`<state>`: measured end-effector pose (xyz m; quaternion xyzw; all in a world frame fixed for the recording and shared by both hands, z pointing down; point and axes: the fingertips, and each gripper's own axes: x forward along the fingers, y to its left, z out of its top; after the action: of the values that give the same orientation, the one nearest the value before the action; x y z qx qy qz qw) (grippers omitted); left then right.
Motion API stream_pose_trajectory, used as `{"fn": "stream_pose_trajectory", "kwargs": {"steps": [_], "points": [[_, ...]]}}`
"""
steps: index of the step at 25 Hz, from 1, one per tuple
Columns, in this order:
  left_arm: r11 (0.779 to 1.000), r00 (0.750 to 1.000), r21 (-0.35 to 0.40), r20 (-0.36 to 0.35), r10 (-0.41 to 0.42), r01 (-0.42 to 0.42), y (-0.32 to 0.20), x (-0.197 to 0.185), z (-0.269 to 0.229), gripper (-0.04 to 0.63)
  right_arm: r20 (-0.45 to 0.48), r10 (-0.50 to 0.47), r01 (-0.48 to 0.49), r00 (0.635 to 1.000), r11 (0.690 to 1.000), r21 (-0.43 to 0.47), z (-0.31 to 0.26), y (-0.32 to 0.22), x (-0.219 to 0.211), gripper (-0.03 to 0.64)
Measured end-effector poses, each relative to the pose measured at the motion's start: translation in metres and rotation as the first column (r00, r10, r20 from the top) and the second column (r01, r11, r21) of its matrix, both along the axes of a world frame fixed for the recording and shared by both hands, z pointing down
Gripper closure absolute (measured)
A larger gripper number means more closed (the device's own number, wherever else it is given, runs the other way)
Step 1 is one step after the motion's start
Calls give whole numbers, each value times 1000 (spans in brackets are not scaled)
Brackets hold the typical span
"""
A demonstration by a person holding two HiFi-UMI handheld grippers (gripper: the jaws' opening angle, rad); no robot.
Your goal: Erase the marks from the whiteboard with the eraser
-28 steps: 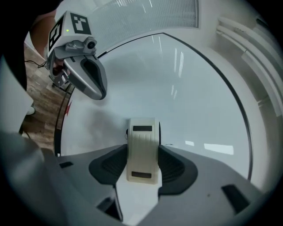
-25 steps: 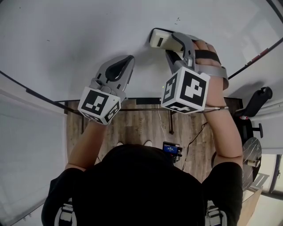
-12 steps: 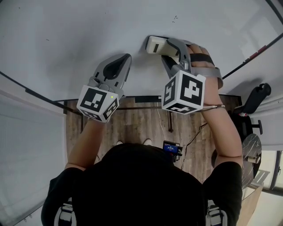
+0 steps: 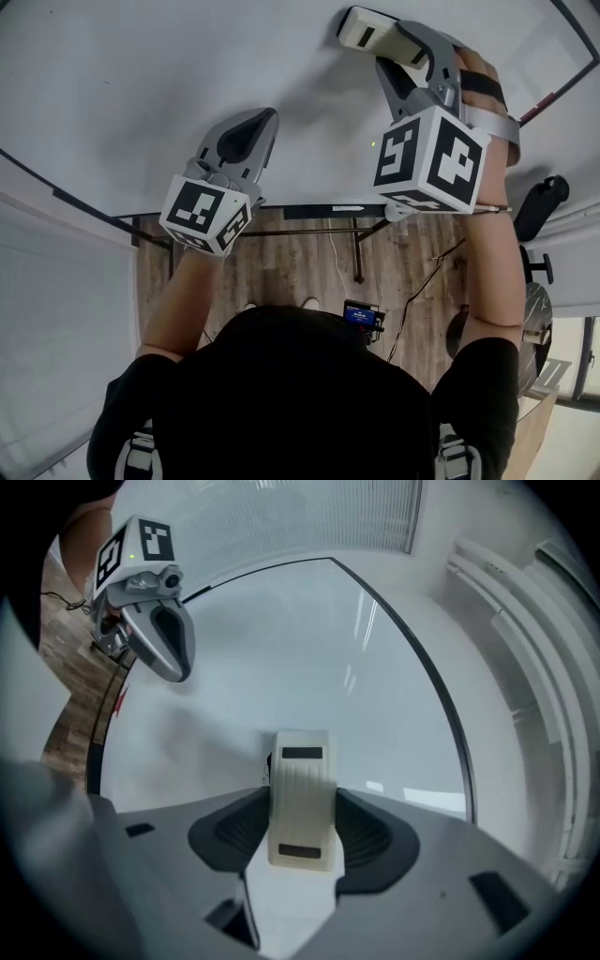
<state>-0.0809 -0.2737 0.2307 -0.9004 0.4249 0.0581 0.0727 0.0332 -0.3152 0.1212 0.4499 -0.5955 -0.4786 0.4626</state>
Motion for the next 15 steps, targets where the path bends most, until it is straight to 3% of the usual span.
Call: {"fn": "stream_pose_trajectory", "kwargs": {"steps": [10,15], "points": [[1000,1000,-8,4,-2,2,-6,-3,6,589,-20,54,-53,998,997,58,-18,-8,2,399],[1000,1000,-10,9,7,-7,-10,2,6,589,-41,63,-63,997,998,-2,-11,-11,1,399]]}}
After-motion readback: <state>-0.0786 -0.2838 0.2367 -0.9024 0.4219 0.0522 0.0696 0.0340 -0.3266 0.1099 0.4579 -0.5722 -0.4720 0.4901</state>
